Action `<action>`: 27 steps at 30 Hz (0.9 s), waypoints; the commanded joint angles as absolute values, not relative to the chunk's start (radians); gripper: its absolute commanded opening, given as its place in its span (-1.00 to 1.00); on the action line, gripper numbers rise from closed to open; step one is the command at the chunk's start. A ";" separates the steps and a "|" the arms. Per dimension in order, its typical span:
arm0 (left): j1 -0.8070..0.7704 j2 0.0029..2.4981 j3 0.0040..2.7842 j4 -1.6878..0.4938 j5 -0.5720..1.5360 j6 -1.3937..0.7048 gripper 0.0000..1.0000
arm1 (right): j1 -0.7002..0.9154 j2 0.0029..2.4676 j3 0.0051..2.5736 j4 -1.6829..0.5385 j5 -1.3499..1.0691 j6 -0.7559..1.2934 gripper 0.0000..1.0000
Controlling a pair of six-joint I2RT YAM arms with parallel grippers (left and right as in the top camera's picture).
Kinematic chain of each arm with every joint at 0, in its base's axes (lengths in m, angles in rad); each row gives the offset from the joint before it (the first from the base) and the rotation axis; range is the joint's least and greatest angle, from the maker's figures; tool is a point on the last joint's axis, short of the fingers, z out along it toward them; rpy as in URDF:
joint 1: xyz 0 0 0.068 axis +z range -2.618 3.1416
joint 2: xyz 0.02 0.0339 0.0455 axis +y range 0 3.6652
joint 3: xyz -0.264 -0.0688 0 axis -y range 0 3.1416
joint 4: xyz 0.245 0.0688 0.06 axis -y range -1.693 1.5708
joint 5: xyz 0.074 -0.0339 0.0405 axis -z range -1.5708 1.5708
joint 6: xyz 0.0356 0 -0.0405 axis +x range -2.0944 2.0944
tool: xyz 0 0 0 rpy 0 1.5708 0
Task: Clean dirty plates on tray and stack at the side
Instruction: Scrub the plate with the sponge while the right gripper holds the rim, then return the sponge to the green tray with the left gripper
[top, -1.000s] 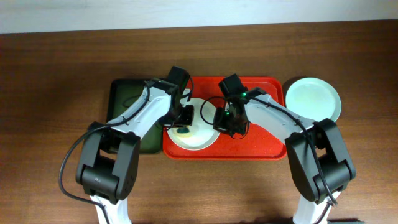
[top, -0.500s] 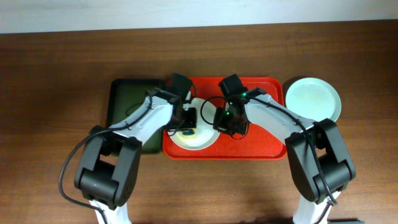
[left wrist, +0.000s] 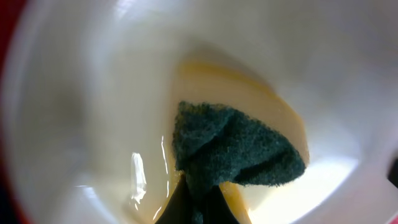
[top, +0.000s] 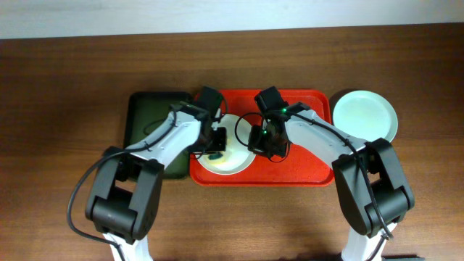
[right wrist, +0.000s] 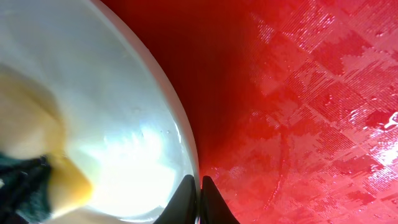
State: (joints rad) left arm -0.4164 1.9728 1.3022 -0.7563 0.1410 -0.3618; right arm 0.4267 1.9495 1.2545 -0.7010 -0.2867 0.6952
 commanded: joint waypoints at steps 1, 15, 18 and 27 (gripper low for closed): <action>-0.370 1.985 1.299 -0.768 0.048 -0.356 -1.00 | 0.432 1.953 1.249 -0.702 -0.277 0.688 -0.90; -0.556 1.985 1.317 -0.693 0.168 -0.343 -1.00 | 0.432 1.953 1.249 -0.703 -0.276 0.688 -0.89; -0.494 1.985 1.351 -0.743 0.077 -0.343 -1.00 | 0.432 1.953 1.249 -0.703 -0.276 0.685 -0.89; -0.372 1.976 1.360 -0.786 0.335 -0.181 -1.00 | 0.432 1.953 1.249 -0.702 -0.276 0.685 -0.90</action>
State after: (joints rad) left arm -0.3649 1.9732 1.3281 -0.7876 0.1802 -0.2756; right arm 0.4255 1.9495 1.2545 -0.7021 -0.2817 0.6945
